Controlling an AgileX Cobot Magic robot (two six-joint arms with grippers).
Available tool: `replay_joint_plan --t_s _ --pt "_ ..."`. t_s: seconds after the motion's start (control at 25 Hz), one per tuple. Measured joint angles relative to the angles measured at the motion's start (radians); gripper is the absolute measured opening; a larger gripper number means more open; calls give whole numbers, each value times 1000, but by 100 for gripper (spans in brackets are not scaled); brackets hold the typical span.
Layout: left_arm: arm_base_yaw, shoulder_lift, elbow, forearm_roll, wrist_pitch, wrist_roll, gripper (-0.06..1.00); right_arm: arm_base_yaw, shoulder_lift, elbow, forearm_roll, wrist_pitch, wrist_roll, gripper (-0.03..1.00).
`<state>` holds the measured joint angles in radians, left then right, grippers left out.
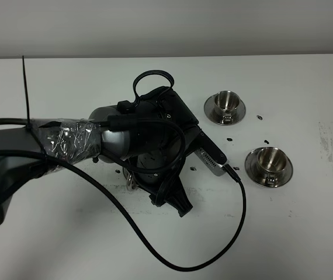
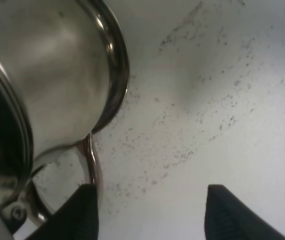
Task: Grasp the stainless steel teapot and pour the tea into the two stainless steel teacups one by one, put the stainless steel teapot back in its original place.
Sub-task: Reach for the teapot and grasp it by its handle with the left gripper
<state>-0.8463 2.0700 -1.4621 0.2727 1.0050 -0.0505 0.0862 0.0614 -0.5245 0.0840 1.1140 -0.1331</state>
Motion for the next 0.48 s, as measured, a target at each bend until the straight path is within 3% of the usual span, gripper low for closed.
replay_joint_plan --t_s 0.48 --pt "6 12 0 28 65 0 46 0 0 0 0 0 0 23"
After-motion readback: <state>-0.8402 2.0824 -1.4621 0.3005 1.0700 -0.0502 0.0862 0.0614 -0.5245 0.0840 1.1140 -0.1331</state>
